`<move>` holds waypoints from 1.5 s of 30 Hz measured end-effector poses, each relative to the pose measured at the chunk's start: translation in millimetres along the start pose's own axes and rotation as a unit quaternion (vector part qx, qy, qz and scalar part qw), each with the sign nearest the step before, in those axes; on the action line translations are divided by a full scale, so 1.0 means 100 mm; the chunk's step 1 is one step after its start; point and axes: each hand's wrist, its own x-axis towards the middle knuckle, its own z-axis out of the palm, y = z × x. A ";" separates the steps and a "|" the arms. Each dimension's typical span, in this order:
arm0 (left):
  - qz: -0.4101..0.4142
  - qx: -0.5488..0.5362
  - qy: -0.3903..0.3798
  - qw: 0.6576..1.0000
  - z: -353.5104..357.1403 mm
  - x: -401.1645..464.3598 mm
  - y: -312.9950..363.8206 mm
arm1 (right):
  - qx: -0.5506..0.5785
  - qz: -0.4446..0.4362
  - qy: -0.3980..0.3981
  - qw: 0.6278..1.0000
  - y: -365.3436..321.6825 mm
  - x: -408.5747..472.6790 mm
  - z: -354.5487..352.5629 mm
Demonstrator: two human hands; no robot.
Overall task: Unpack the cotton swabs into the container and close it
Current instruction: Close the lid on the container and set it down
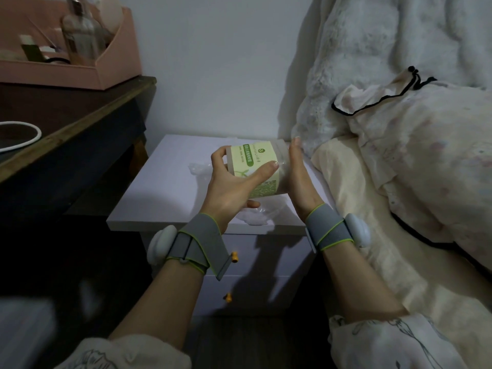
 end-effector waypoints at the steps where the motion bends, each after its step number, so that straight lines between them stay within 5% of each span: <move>1: 0.002 0.001 0.001 1.000 0.00 0.00 0.00 | -0.005 0.002 0.000 1.000 0.01 0.01 0.01; 13: 0.026 0.003 0.036 0.999 0.03 0.02 -0.04 | 0.017 0.024 0.068 0.997 0.06 0.08 0.05; 45: -0.046 -0.063 -0.039 0.996 -0.02 0.07 -0.03 | 0.032 -0.013 0.059 0.998 0.10 0.07 0.03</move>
